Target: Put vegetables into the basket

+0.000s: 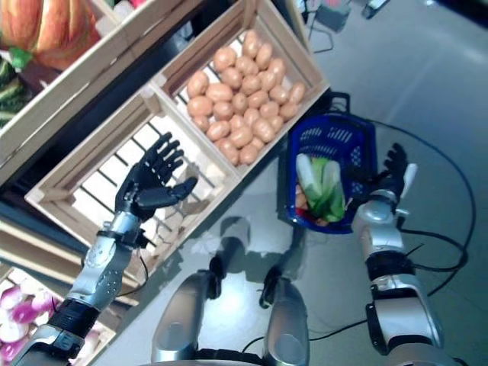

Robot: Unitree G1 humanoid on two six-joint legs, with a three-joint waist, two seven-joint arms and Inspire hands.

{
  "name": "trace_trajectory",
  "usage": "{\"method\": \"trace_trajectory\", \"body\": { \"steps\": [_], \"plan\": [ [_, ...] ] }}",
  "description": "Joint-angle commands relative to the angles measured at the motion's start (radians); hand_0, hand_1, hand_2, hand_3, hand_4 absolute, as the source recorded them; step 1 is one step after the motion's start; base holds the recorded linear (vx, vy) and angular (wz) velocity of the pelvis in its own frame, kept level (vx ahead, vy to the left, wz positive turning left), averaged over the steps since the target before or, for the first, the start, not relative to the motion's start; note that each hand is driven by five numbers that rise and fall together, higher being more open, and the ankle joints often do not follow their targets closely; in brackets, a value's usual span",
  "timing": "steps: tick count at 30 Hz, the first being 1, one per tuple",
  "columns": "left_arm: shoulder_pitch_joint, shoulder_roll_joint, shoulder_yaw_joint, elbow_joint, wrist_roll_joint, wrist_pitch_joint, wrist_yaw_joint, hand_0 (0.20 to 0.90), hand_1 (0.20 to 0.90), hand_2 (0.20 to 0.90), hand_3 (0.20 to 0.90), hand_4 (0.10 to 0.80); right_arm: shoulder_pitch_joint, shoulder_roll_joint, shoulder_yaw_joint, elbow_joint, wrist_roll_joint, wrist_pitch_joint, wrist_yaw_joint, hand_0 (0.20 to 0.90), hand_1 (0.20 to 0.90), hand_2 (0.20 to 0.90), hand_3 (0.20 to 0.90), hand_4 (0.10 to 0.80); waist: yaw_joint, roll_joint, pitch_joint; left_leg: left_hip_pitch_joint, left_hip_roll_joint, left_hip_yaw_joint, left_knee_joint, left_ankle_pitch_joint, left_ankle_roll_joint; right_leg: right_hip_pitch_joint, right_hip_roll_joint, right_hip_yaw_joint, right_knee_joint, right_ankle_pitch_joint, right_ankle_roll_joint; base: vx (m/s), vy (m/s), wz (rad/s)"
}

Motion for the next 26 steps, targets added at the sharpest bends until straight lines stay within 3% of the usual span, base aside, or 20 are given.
{"method": "trace_trajectory", "body": {
  "steps": [1,10,20,26],
  "plan": [
    [0.077,-0.032,0.002,-0.011,0.072,-0.024,-0.028,0.9,0.9,0.9,0.9,0.8,0.109,0.033,-0.011,-0.041,-0.012,-0.137,0.053,0.9,0.9,0.9,0.9,0.8,-0.013,-0.032,-0.244,0.147,-0.017,0.023,-0.149,-0.032,0.023,0.187,0.034,0.013,-0.263,0.089,-0.033,0.146,0.058,-0.17],
    [0.179,-0.12,-0.036,0.177,0.225,0.038,0.015,0.9,0.9,0.9,0.9,0.8,0.371,0.26,0.045,-0.135,0.038,-0.206,0.145,0.9,0.9,0.9,0.9,0.8,-0.059,-0.028,-0.349,0.334,-0.028,0.066,-0.404,0.038,0.029,0.323,0.071,0.064,-0.47,0.179,-0.002,0.053,0.062,-0.13],
    [0.2,-0.209,-0.062,0.387,0.357,0.087,0.014,0.9,0.9,0.9,0.9,0.8,0.511,0.356,0.176,-0.177,0.016,-0.151,0.272,0.9,0.9,0.9,0.9,0.8,-0.113,-0.022,-0.372,0.37,-0.04,0.086,-0.476,0.057,0.029,0.348,0.085,0.084,-0.536,0.209,0.016,-0.016,0.017,-0.07],
    [0.19,-0.241,-0.104,0.403,0.361,0.068,0.014,0.9,0.9,0.9,0.9,0.8,0.54,0.392,0.251,-0.096,0.018,-0.106,0.284,0.9,0.9,0.9,0.9,0.8,-0.122,-0.014,-0.358,0.371,-0.04,0.087,-0.476,0.054,0.036,0.347,0.088,0.092,-0.529,0.199,0.012,-0.009,0.013,-0.04]
  ]
}}
